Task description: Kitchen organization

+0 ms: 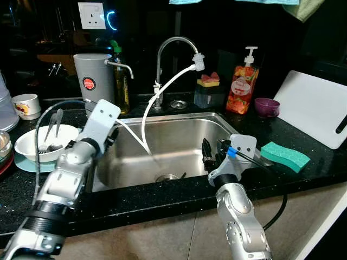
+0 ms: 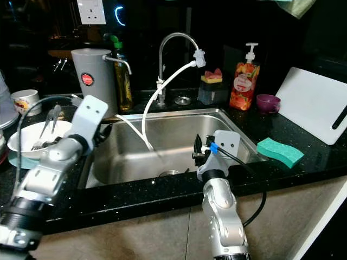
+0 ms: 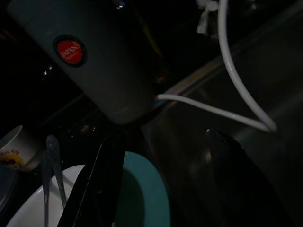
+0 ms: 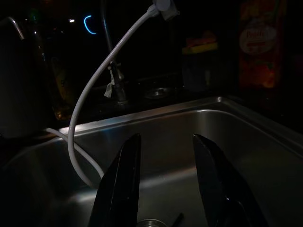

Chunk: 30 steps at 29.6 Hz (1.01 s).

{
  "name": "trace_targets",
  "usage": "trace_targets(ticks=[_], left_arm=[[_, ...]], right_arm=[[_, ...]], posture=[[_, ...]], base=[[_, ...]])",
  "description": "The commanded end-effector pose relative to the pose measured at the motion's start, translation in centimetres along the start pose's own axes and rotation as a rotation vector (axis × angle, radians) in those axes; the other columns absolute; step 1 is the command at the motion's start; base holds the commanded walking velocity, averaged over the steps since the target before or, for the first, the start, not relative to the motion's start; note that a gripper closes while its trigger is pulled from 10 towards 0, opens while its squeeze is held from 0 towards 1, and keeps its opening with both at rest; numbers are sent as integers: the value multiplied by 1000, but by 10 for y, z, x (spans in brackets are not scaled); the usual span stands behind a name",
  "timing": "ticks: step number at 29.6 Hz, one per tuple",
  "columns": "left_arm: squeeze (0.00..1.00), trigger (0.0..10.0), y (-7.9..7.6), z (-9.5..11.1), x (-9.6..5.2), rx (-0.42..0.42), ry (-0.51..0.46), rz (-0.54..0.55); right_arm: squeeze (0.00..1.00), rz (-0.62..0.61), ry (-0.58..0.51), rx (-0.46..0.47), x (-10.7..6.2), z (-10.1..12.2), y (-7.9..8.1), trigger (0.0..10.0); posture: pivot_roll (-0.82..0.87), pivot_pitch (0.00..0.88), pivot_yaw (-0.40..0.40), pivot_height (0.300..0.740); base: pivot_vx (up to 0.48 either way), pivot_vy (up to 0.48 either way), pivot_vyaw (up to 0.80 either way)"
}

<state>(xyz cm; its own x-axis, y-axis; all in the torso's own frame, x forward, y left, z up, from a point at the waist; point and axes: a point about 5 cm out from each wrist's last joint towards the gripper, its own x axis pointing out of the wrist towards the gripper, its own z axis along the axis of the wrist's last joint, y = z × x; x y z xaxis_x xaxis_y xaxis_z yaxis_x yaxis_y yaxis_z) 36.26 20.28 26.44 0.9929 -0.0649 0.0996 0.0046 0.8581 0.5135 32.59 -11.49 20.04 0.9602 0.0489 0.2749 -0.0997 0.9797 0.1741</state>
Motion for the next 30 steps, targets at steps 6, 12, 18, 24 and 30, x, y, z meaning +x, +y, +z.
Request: trace_targets(ticks=[6,12,18,24,30], left_arm=[[0,10000,21,-10,-8,-19,74,-1],[0,10000,33,-13,-9,-18,111,49],[0,10000,37,-15,-11,10,116,58],[0,10000,35,-23,-12,19,148,31],[0,10000,47,-25,-9,-72,156,110]], right_arm=[[0,0,0,11,-1,1,2,10000],[0,-1,-2,11,0,1,1,10000],[0,-8,-8,9,0,2,0,10000],[0,-8,-8,8,0,2,0,10000],[0,-7,-9,7,1,3,0,10000]], posture=[[166,52,-38,740],[166,52,-38,740],[161,50,-31,740],[163,50,-31,740],[162,49,-34,740]], base=[[0,0,0],[0,0,0],[0,0,0],[0,0,0],[0,0,0]])
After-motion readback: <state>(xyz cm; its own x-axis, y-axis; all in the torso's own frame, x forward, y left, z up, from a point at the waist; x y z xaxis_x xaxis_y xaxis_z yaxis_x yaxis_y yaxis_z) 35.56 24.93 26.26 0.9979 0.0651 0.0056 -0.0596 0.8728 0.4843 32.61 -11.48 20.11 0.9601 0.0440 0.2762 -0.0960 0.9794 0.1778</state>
